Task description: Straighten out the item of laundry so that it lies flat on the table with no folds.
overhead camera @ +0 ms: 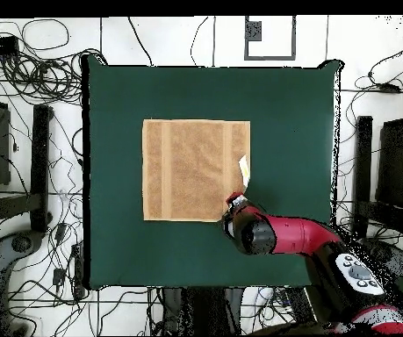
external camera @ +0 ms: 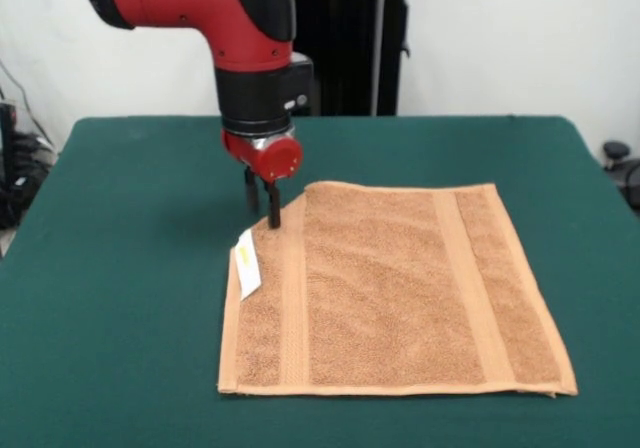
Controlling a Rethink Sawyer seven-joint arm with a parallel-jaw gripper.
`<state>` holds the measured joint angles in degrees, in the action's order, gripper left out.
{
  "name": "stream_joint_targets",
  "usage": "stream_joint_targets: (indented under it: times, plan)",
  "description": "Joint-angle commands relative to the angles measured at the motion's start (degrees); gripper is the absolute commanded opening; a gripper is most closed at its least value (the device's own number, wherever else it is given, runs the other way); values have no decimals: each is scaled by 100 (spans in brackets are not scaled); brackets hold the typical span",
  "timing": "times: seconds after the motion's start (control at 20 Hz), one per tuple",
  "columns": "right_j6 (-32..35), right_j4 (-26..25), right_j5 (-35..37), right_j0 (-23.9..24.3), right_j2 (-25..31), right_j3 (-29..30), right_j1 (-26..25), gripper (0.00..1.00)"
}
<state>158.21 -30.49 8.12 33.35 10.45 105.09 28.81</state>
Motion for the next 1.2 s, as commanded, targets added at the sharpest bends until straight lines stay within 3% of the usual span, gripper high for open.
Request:
stream_joint_targets:
  times: [0.05,0.3,0.6,1.2]
  plan:
    - [-553,-625,-696,361,1023,542,-130,100]
    - [-342,-912,-1107,371,1222,628,-3,100]
    - [-208,-1182,-1473,228,1082,251,-375,100]
    - [2,-1202,-2149,-294,605,31,-478,100]
